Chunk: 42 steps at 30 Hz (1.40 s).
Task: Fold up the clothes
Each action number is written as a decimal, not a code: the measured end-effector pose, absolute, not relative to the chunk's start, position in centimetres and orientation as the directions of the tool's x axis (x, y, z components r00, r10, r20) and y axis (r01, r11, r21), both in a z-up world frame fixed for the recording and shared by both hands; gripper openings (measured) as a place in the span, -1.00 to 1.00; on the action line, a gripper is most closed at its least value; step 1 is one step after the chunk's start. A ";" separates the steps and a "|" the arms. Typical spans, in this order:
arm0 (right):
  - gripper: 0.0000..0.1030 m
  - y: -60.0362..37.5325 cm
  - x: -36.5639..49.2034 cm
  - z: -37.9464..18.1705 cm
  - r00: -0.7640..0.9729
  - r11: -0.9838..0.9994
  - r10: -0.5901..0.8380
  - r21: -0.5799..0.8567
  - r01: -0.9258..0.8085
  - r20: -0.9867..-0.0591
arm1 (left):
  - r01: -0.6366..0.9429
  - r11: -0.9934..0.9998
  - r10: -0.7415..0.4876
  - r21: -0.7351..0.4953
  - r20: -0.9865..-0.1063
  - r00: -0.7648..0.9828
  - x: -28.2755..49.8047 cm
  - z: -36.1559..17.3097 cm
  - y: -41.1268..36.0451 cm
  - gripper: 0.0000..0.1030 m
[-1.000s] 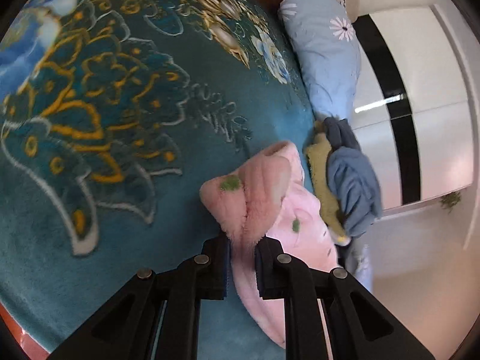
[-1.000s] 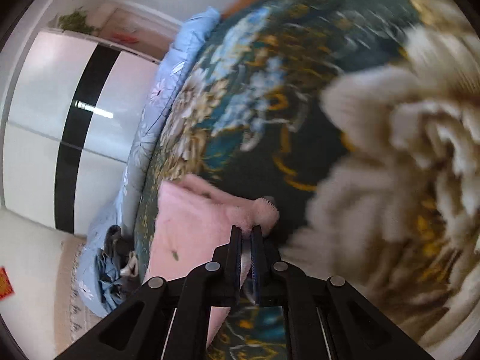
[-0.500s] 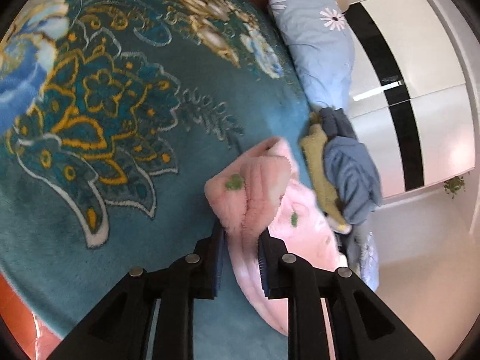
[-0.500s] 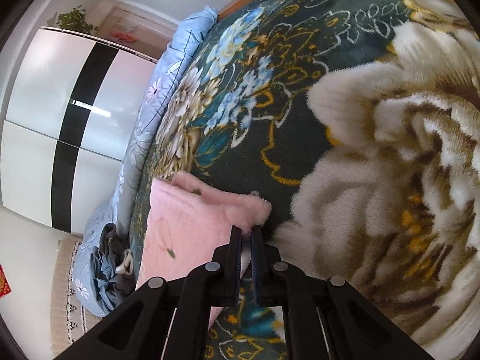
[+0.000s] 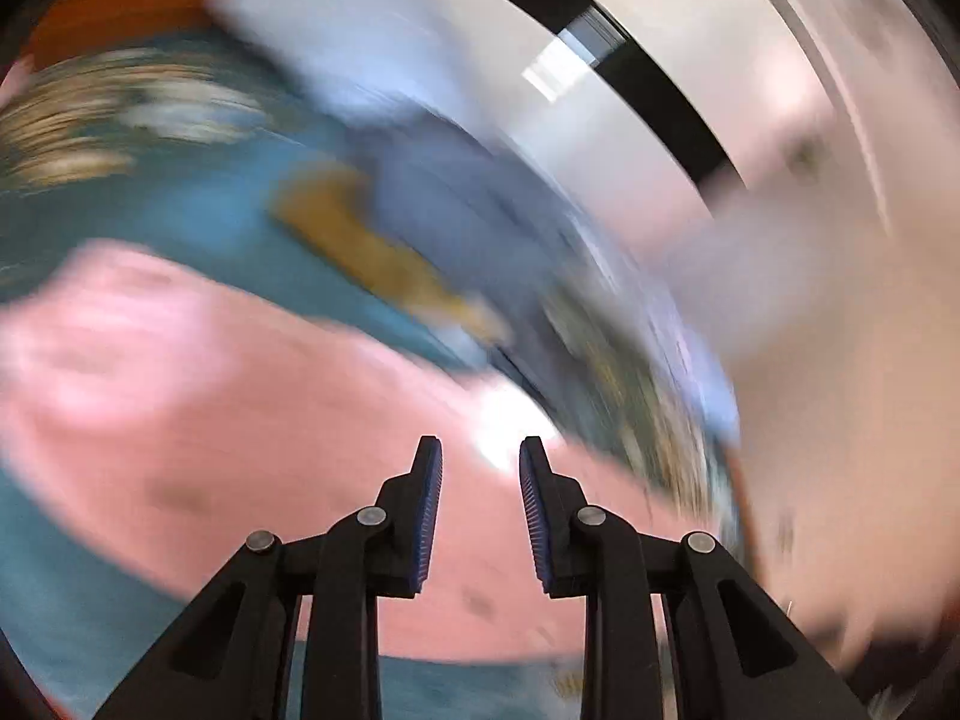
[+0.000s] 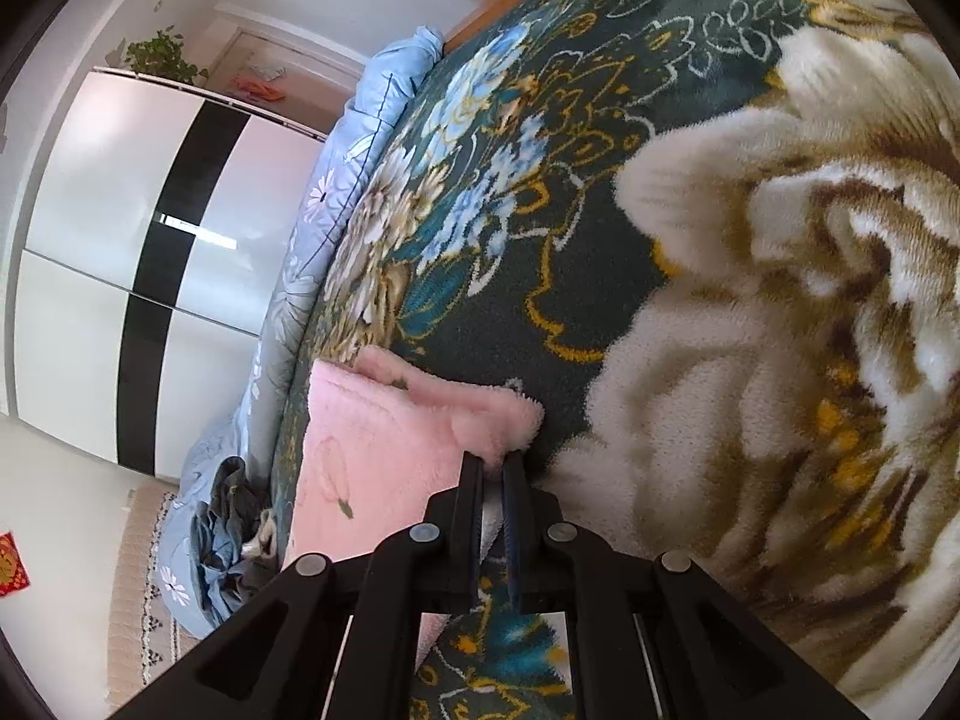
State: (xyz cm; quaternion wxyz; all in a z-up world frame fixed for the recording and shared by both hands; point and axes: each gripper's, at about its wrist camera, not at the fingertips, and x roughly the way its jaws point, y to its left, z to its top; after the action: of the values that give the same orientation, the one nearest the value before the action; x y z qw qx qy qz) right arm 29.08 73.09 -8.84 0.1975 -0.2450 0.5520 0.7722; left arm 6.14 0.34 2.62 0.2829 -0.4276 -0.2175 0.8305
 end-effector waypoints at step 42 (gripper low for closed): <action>-0.86 21.6 14.2 -2.1 -0.558 -0.906 -0.352 0.123 0.405 -0.752 | 0.012 -0.484 0.830 -0.875 -0.464 -0.310 10.7 -8.7 0.8 -0.35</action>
State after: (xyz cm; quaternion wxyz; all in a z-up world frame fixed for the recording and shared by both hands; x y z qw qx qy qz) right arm 14.24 21.59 -2.05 -0.2146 -0.4184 -0.0321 0.8820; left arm 10.71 0.75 -8.67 0.2941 -0.5083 -0.4139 0.6956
